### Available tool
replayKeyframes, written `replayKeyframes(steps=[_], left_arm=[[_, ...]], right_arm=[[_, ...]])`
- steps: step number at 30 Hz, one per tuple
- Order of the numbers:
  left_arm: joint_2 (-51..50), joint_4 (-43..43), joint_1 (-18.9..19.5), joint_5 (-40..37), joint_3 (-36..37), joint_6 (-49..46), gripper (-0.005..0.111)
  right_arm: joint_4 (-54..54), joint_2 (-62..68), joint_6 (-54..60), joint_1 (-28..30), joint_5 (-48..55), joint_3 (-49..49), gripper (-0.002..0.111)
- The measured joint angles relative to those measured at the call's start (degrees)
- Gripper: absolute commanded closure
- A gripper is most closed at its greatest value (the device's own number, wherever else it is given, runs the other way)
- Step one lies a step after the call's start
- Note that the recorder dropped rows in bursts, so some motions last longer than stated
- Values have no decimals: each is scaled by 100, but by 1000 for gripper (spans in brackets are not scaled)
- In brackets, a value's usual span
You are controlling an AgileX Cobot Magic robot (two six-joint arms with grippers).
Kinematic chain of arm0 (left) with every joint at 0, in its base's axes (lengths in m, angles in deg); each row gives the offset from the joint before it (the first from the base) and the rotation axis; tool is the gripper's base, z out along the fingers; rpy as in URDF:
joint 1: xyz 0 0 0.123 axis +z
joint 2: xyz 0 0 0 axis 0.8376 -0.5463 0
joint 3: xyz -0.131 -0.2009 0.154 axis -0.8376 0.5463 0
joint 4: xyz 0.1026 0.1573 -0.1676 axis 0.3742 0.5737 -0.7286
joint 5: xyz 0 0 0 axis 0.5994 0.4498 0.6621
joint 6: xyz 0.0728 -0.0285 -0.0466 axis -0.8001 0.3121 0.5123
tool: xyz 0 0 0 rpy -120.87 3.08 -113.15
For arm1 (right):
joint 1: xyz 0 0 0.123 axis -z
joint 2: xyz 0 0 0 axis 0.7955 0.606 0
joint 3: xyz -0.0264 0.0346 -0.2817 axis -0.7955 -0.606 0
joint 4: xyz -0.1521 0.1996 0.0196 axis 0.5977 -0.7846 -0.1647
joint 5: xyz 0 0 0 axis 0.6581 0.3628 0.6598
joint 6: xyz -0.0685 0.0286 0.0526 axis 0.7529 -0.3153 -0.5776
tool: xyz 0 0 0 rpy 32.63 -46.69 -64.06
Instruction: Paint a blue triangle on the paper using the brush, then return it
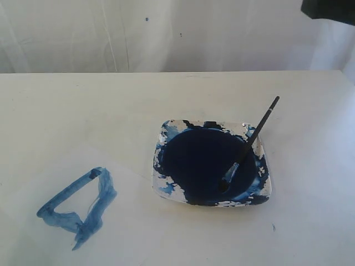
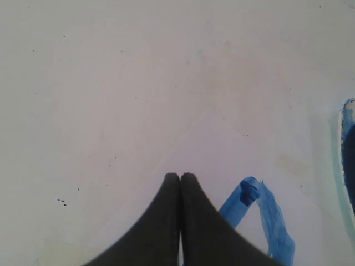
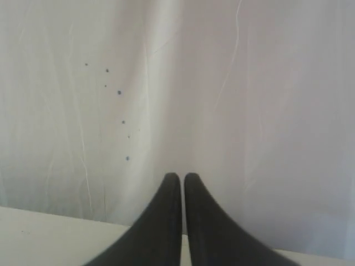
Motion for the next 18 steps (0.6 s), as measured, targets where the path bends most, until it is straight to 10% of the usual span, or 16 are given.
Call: replayKeyframes(steps=[18], left_arm=[[940, 0, 0, 124, -225, -118, 107]], right_arm=[[0, -2180, 47, 0, 438, -1083, 106]])
